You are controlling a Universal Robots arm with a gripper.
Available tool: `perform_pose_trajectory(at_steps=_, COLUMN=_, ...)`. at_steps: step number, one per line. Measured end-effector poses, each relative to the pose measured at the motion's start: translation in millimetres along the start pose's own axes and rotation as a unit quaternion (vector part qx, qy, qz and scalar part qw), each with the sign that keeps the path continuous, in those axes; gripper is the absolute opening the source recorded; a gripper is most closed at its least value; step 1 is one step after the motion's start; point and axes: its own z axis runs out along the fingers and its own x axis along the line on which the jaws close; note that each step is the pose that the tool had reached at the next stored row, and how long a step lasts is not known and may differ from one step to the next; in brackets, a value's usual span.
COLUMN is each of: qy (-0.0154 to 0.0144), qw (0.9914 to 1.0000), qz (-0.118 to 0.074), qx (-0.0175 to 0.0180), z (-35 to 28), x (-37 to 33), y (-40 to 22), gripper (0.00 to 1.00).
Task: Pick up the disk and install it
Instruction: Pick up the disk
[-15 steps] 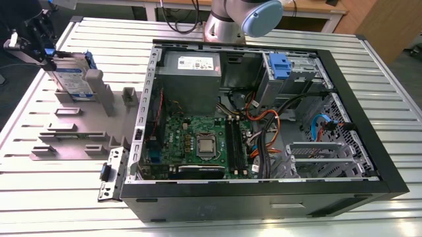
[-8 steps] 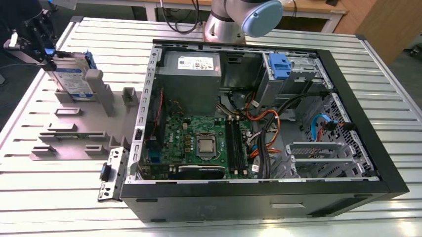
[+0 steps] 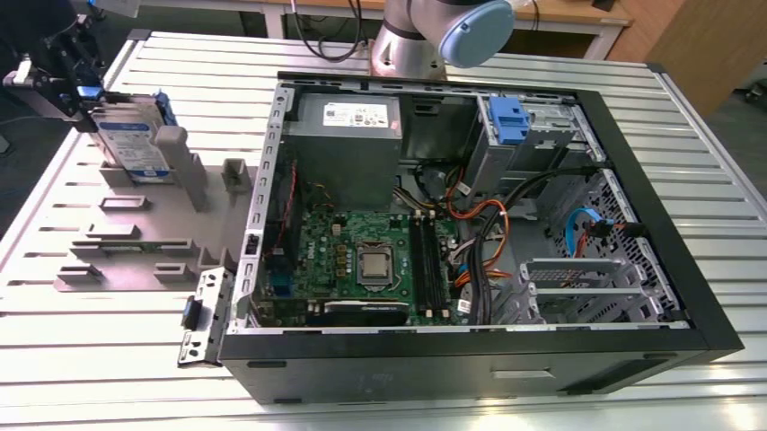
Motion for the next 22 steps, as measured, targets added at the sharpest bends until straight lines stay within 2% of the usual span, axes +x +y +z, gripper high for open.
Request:
perform_pose_trajectory(at_steps=14, qy=0.0, qw=1.0, qz=0.0, qx=0.0, z=0.4, x=-3.3, y=0.1, gripper=0.53)
perform_pose_trajectory(at_steps=16, qy=0.0, qw=1.0, qz=0.0, qx=0.0, z=0.4, x=-3.4, y=0.1, gripper=0.51)
perform_pose_trajectory(at_steps=17, qy=0.0, qw=1.0, qz=0.0, qx=0.0, z=0.4, x=-3.4, y=0.1, gripper=0.44)
perform_pose_trajectory(at_steps=22, qy=0.0001, qw=1.0, qz=0.0, qx=-0.0001, z=0.4, x=-3.4, y=0.1, gripper=0.44)
